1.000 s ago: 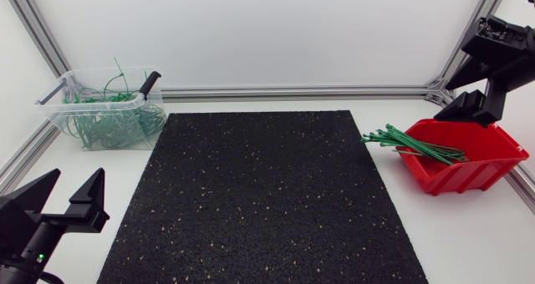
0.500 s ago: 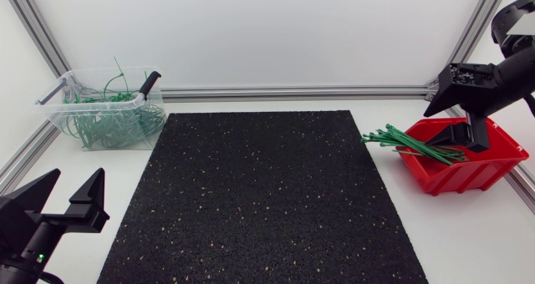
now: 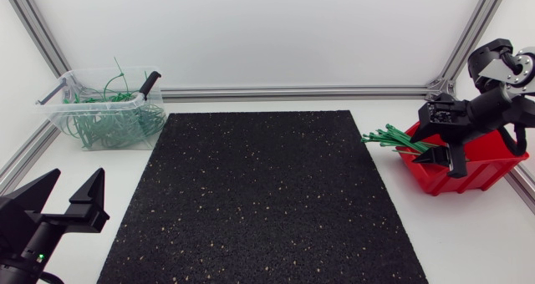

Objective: Take a green cable tie from the red box, thread the tail through the head to close it, then place it in the transparent bin on the left.

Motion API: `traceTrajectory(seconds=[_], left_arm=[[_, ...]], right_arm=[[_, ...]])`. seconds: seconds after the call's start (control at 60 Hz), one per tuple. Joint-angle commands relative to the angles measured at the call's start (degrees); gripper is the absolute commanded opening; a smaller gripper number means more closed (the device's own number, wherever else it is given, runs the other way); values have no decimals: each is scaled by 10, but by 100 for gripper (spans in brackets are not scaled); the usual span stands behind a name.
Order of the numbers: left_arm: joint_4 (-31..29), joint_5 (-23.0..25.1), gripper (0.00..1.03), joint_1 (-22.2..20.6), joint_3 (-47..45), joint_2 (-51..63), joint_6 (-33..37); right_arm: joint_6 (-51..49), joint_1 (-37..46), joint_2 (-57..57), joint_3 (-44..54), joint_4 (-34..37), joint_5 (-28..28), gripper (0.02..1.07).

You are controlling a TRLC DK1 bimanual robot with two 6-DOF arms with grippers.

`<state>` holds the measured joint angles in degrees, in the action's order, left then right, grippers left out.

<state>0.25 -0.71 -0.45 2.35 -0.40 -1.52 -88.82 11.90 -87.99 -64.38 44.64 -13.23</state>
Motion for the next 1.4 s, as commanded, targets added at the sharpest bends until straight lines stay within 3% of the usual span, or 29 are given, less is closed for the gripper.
traceTrajectory(seconds=[0.0, 0.15, 0.2, 0.45, 0.517, 0.767, 0.983, 1.3, 1.383], left_arm=[[-14, -2, 99, -3, -22, -2, -7], [-14, -2, 99, -3, -22, -2, -7], [-14, -2, 99, -2, -22, -2, -8], [-14, -2, 99, -2, -22, -2, -7], [-14, -2, 99, -2, -22, -2, -7], [-15, -2, 99, -1, -22, -2, -8], [-15, -2, 99, -1, -22, -2, -8], [-14, -2, 99, -3, -22, -2, -7], [-15, -2, 99, -3, -22, -2, -7]], right_arm=[[-14, -7, -17, 18, -11, 5, 62], [-9, -20, -26, 31, -54, 18, 61], [-8, -26, -32, 30, -55, 20, 52], [6, -41, -51, 31, -79, 30, 46], [6, -41, -52, 30, -79, 30, 37], [12, -42, -54, 36, -95, 37, 30], [23, -43, -66, 21, -83, 43, 14], [26, -40, -44, 17, -83, 39, 13], [26, -39, -25, 14, -76, 30, 8]])
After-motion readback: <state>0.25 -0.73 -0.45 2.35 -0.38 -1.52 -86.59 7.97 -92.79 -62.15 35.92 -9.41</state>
